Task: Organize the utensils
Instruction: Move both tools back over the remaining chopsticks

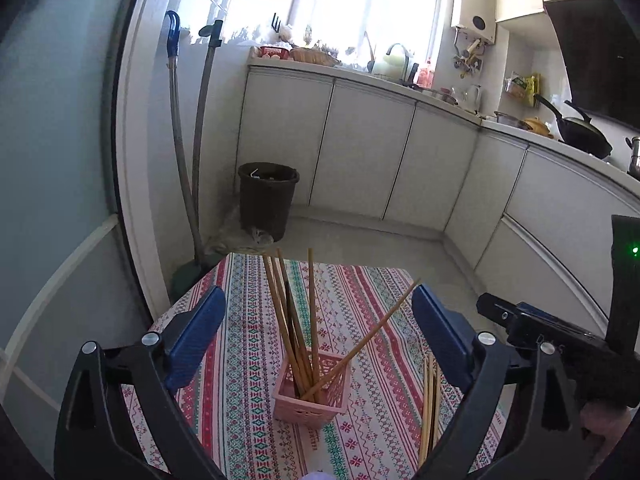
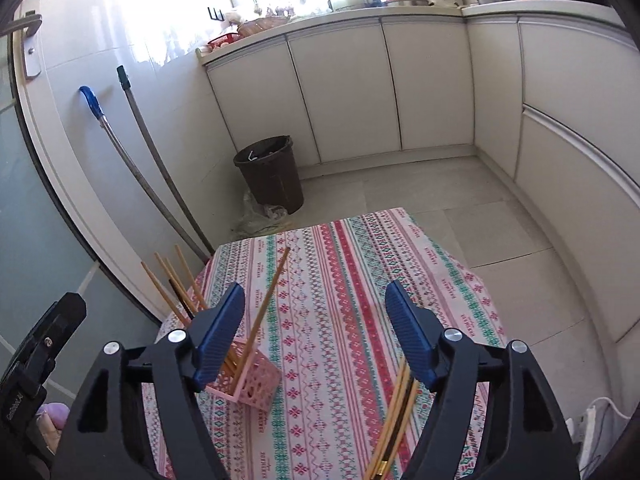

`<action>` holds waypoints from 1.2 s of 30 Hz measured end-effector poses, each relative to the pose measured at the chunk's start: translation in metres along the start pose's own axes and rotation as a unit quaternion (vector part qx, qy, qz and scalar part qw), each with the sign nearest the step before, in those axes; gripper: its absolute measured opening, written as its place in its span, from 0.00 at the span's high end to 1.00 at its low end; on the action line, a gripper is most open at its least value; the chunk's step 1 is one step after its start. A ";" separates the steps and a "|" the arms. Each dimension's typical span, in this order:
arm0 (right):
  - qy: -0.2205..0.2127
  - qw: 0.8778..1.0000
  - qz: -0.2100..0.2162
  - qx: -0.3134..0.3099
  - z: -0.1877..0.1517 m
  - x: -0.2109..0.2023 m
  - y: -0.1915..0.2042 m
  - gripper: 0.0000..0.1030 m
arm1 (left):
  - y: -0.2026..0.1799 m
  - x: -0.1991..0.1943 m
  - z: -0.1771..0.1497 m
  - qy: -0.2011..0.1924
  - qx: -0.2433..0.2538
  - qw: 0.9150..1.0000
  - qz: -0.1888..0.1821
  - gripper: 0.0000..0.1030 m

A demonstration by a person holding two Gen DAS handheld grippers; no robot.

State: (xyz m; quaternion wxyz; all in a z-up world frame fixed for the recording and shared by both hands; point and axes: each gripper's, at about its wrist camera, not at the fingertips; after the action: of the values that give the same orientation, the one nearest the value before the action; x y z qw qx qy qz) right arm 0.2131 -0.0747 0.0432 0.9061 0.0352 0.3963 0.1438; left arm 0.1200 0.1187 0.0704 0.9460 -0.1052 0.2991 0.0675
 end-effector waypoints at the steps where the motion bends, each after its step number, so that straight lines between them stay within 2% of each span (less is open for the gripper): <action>1: -0.001 1.000 -0.009 -0.002 -0.003 -0.001 -0.003 0.20 | -0.002 0.002 -0.004 0.004 0.004 1.000 0.003 0.07; 4: -0.001 0.999 -0.037 -0.009 -0.014 -0.005 -0.012 0.11 | -0.009 0.009 -0.014 0.025 0.013 1.000 0.008 0.07; 8: 0.016 0.998 -0.066 0.008 -0.028 -0.008 -0.039 0.10 | -0.022 0.024 -0.033 0.070 0.024 0.997 0.006 0.07; 12: 0.044 0.993 -0.071 0.081 -0.038 -0.012 -0.089 0.07 | -0.045 0.038 -0.061 0.113 0.063 0.992 -0.004 0.07; 15: 0.067 0.985 -0.058 0.146 -0.047 -0.013 -0.125 0.07 | -0.068 0.051 -0.088 0.145 0.115 0.983 -0.011 0.07; 18: 0.098 0.971 -0.030 0.215 -0.057 -0.010 -0.158 0.06 | -0.091 0.062 -0.119 0.180 0.176 0.967 -0.043 0.07; 21: 0.121 0.958 -0.014 0.260 -0.067 -0.002 -0.177 0.06 | -0.110 0.074 -0.155 0.224 0.239 0.940 -0.092 0.07; 23: 0.130 0.952 -0.010 0.276 -0.071 0.002 -0.184 0.06 | -0.118 0.083 -0.177 0.251 0.270 0.923 -0.108 0.07; 25: 0.138 0.947 0.002 0.290 -0.074 0.005 -0.188 0.06 | -0.123 0.088 -0.192 0.259 0.295 0.913 -0.109 0.07; 28: 0.148 0.941 0.022 0.304 -0.076 0.009 -0.190 0.06 | -0.126 0.093 -0.206 0.273 0.314 0.902 -0.115 0.07; 30: 0.154 0.938 0.027 0.309 -0.078 0.009 -0.190 0.06 | -0.128 0.097 -0.212 0.281 0.321 0.897 -0.116 0.07; 33: 0.154 0.935 0.037 0.317 -0.078 0.008 -0.192 0.06 | -0.135 0.104 -0.210 0.292 0.317 0.894 -0.119 0.07; 36: 0.146 0.931 0.043 0.331 -0.078 0.004 -0.200 0.06 | -0.146 0.114 -0.192 0.292 0.296 0.903 -0.108 0.07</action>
State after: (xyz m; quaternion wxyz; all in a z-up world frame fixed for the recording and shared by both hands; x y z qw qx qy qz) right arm 0.2056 -0.2684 -0.0481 0.7683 0.3288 0.5472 0.0464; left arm 0.1347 -0.0616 -0.1259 0.8055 0.1330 0.5545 -0.1609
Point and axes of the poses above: each gripper's, at about its wrist camera, not at the fingertips, and x roughly the way its jaws point, y to its left, z to its top, and after that the axes turned 8 degrees about y, right-handed
